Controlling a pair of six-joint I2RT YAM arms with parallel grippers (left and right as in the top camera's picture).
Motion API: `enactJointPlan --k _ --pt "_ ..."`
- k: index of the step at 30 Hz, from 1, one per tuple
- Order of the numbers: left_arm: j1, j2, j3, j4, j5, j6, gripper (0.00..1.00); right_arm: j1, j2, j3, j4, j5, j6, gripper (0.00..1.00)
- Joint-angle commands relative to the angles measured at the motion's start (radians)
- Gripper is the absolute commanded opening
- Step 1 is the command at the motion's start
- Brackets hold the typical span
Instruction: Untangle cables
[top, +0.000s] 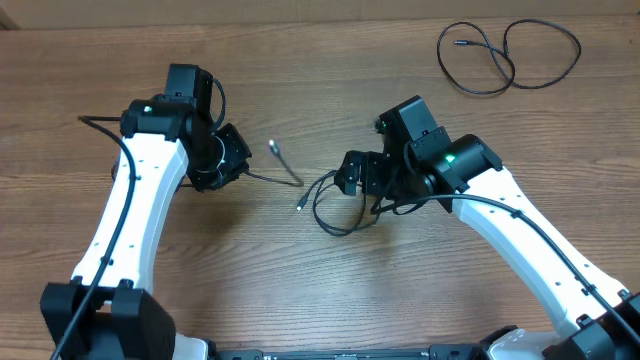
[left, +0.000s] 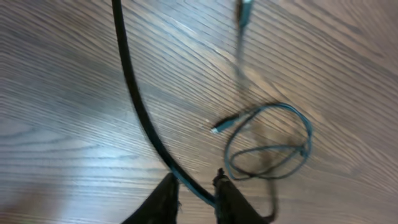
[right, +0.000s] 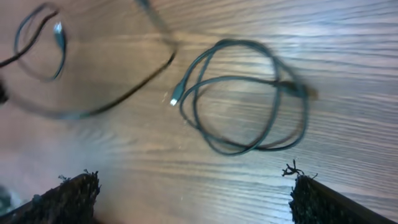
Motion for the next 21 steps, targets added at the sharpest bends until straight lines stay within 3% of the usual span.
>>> enactJointPlan --k 1,4,7,9,12,21 --pt "-0.002 0.026 0.019 0.001 -0.032 0.01 0.29 -0.005 -0.023 0.026 0.006 -0.072 -0.068 1.0" --pt "-0.002 0.033 0.019 0.0 -0.024 0.023 0.39 -0.005 -0.023 0.026 0.006 -0.072 -0.068 1.0" --pt "-0.002 0.033 0.019 0.0 -0.022 0.048 0.57 -0.005 -0.023 0.026 0.006 -0.071 -0.068 1.0" --pt "-0.002 0.033 0.019 0.0 -0.016 0.062 0.83 -0.005 -0.023 0.026 0.006 -0.071 -0.068 1.0" --pt "-0.001 0.032 0.019 0.002 0.026 0.115 0.99 -0.005 -0.023 0.026 0.006 -0.064 -0.068 1.0" --pt "0.0 0.031 0.093 -0.008 0.264 0.331 1.0 -0.005 -0.021 0.026 0.005 0.028 -0.032 1.0"
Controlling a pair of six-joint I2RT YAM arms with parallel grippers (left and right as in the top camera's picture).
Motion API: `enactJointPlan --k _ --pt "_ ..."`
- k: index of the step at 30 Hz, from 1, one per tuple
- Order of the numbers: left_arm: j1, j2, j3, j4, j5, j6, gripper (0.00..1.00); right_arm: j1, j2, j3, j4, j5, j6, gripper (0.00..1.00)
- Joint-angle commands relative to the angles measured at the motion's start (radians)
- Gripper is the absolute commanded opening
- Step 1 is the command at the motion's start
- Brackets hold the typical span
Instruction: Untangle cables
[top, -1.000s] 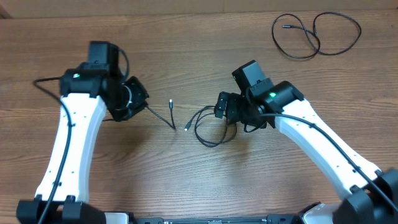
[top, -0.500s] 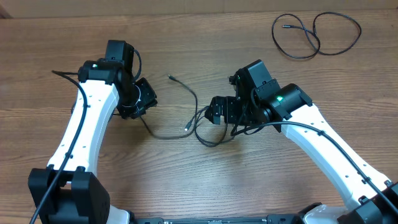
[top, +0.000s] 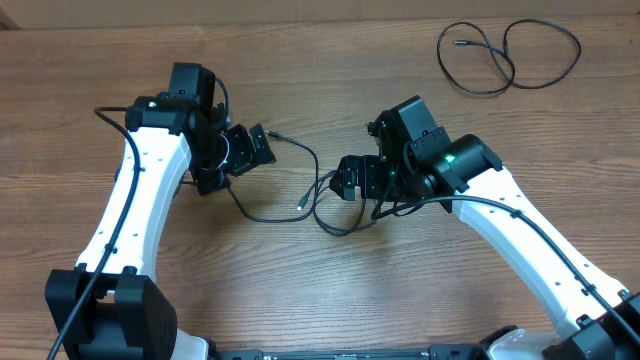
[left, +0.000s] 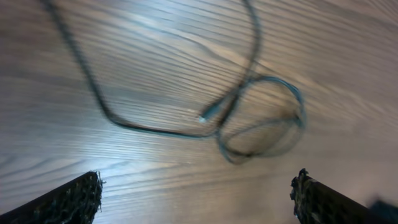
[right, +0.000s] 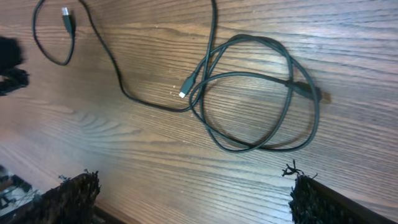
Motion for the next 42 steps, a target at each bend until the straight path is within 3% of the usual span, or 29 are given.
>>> enactJointPlan --k 1,6,10,14,25,28,34,38,42 --pt "0.0 0.001 0.092 -0.02 0.124 0.113 1.0 -0.005 -0.02 0.024 0.003 0.069 0.038 1.0" --pt "-0.017 0.001 0.151 -0.055 0.114 0.132 1.0 -0.005 -0.016 0.0 0.014 0.145 0.11 1.0" --pt "-0.06 0.002 0.115 -0.101 0.015 0.132 0.99 -0.005 -0.002 -0.012 0.041 0.15 0.128 1.0" --pt "-0.117 0.002 0.042 -0.111 -0.084 0.132 0.87 -0.005 0.014 -0.012 0.061 0.15 0.128 1.0" --pt "-0.25 0.004 -0.177 0.064 -0.256 0.046 0.91 -0.005 0.026 -0.012 0.07 0.15 0.127 1.0" --pt "-0.258 0.008 -0.239 0.11 -0.256 -0.066 0.9 -0.005 0.026 -0.012 0.071 0.15 0.127 1.0" --pt "-0.258 0.008 -0.368 0.222 -0.248 -0.547 0.84 -0.005 0.026 -0.012 0.071 0.15 0.127 1.0" --pt "-0.257 0.008 -0.444 0.339 -0.261 -0.675 0.86 -0.005 0.026 -0.012 0.067 0.15 0.127 1.0" --pt "-0.254 0.008 -0.496 0.42 -0.268 -0.779 0.79 -0.005 0.026 -0.012 0.055 0.15 0.127 1.0"
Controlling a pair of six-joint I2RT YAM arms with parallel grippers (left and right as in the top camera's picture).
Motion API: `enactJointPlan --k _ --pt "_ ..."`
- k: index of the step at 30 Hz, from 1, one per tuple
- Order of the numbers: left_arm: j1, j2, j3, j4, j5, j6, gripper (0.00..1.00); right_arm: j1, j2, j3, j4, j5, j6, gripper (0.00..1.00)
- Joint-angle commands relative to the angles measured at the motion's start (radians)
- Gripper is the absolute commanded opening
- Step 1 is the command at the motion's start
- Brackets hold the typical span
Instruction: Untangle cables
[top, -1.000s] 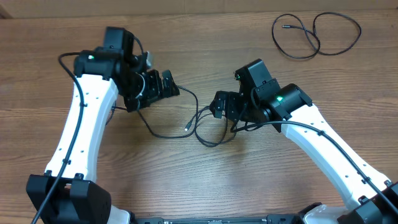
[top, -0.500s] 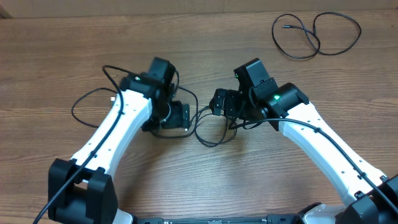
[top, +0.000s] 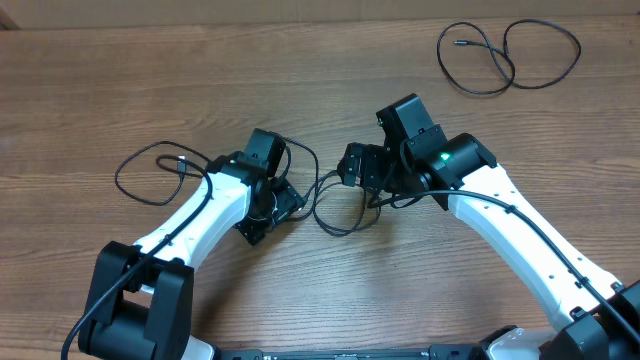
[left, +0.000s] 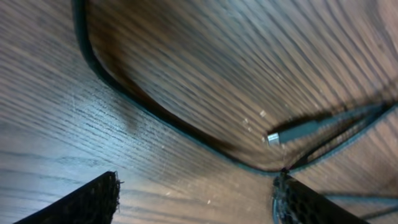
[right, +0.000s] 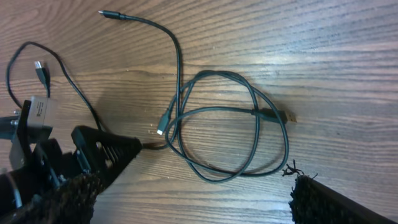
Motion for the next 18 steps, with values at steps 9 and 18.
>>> enactJointPlan --k 9,18 --pt "0.001 0.006 -0.091 0.027 -0.131 -0.357 0.75 -0.005 0.003 -0.008 -0.005 0.01 0.003 1.0" --pt "0.002 0.006 -0.106 0.08 -0.189 -0.373 0.58 -0.005 0.003 -0.008 -0.006 0.01 0.003 1.0"
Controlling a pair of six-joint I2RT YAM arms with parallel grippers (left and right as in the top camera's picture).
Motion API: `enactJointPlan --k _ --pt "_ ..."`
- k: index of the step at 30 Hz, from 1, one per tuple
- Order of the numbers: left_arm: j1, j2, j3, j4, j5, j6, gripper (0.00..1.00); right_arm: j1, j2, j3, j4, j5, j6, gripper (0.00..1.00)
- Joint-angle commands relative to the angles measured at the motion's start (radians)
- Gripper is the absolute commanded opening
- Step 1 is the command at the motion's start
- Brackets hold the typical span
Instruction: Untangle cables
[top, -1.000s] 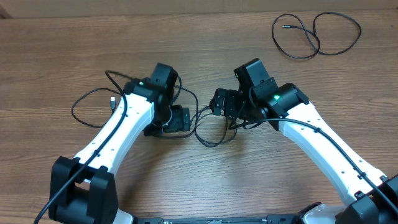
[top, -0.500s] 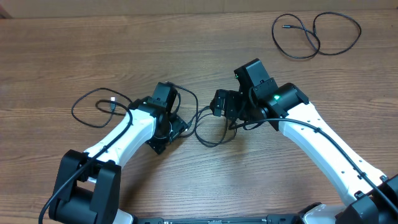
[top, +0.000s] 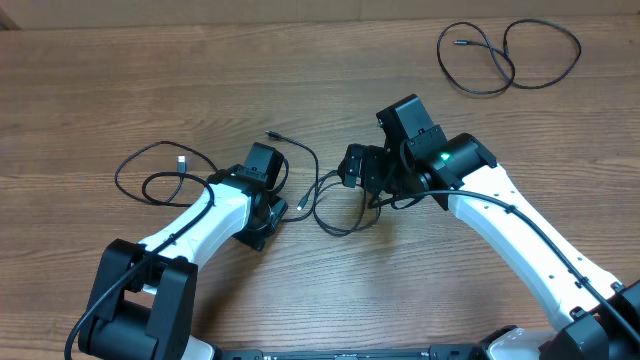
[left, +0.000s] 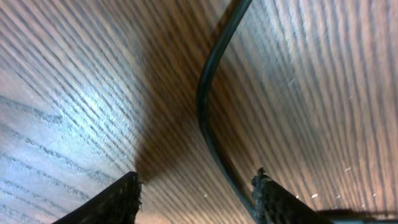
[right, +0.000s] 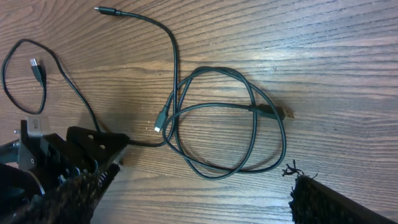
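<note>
Dark cables lie tangled in a coil (top: 340, 205) at mid-table, seen also as the coil (right: 230, 118) in the right wrist view. One strand (top: 150, 178) runs left into a loop ending in a USB plug (top: 181, 160). Another end (top: 270, 133) arcs up from the coil. My left gripper (top: 262, 207) is low over the table left of the coil and open. The strand (left: 208, 118) passes between its fingers (left: 118, 199), close to the right one. My right gripper (right: 193, 183) hangs open above the coil, holding nothing.
A separate black cable (top: 510, 50) lies looped at the back right of the wooden table (top: 320, 290). The left arm's gripper body (right: 81, 152) shows at the lower left of the right wrist view, close to the coil.
My left gripper has shifted slightly left and sits closer to the table, with the strand now running between its fingers. The small plug has left its view. The right arm has not moved.
My left gripper was shut on the cable at the left, holding it off the table. Then it was open and the cable lay spread on the wood. Later it stood open beside the coil, and now it sits low around the strand. The right gripper stayed open above the coil.
</note>
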Motion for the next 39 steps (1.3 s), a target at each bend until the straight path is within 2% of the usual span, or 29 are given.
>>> enactJointPlan --k 1,14,28,32,35,39 --pt "0.002 0.006 -0.011 0.005 -0.061 -0.027 0.57 -0.005 0.003 -0.008 0.005 0.009 0.003 1.0" --pt "0.001 0.006 -0.02 0.003 -0.129 -0.026 0.56 -0.005 0.003 -0.008 0.003 0.009 0.003 1.0" --pt "0.002 0.078 -0.032 0.037 -0.084 -0.022 0.53 -0.005 0.003 -0.008 0.0 0.009 0.003 1.0" --pt "0.002 0.09 -0.032 0.046 -0.068 -0.023 0.42 -0.005 0.003 -0.008 -0.01 0.009 0.003 1.0" --pt "0.002 0.09 -0.032 0.045 -0.068 -0.023 0.38 -0.005 0.003 -0.008 -0.014 0.009 0.003 1.0" --pt "0.002 0.09 -0.031 0.052 -0.068 -0.022 0.14 -0.005 0.003 -0.008 -0.013 0.009 0.003 1.0"
